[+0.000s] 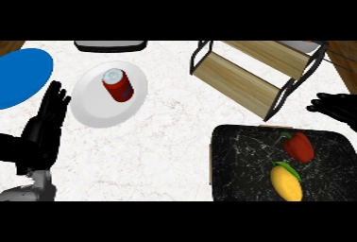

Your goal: Pick the lemon from the tray and place it in the tiered shelf

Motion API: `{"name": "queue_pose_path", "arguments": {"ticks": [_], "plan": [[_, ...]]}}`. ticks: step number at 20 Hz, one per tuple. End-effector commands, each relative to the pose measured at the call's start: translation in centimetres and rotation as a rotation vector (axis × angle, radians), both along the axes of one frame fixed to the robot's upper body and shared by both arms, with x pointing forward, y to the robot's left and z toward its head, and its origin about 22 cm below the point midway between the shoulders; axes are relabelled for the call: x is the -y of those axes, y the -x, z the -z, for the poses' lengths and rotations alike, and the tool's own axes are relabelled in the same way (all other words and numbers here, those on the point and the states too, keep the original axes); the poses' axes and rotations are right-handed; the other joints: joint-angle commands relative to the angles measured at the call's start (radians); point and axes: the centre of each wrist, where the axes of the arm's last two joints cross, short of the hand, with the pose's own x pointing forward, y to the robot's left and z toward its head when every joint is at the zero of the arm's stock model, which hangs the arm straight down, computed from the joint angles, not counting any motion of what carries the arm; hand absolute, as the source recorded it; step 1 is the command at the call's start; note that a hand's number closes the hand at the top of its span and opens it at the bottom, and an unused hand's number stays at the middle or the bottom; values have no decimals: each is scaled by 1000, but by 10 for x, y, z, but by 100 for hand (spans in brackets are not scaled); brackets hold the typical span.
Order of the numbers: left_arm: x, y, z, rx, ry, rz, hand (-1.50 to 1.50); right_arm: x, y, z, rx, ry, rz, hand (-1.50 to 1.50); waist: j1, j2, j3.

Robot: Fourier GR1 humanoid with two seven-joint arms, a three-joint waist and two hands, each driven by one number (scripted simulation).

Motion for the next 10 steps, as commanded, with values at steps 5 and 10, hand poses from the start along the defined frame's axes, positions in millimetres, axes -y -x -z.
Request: {"name": "queue_pose_path", "arguments": {"ticks": [5, 10], "plan": [[-2, 3, 5, -15, 5, -17, 0, 5, 25, -102, 267, 516, -170, -150, -16, -6, -1], [5, 8, 5, -30, -7, -21, 0, -33, 56, -122, 430, 820, -111, -150, -18, -8, 1]]}}
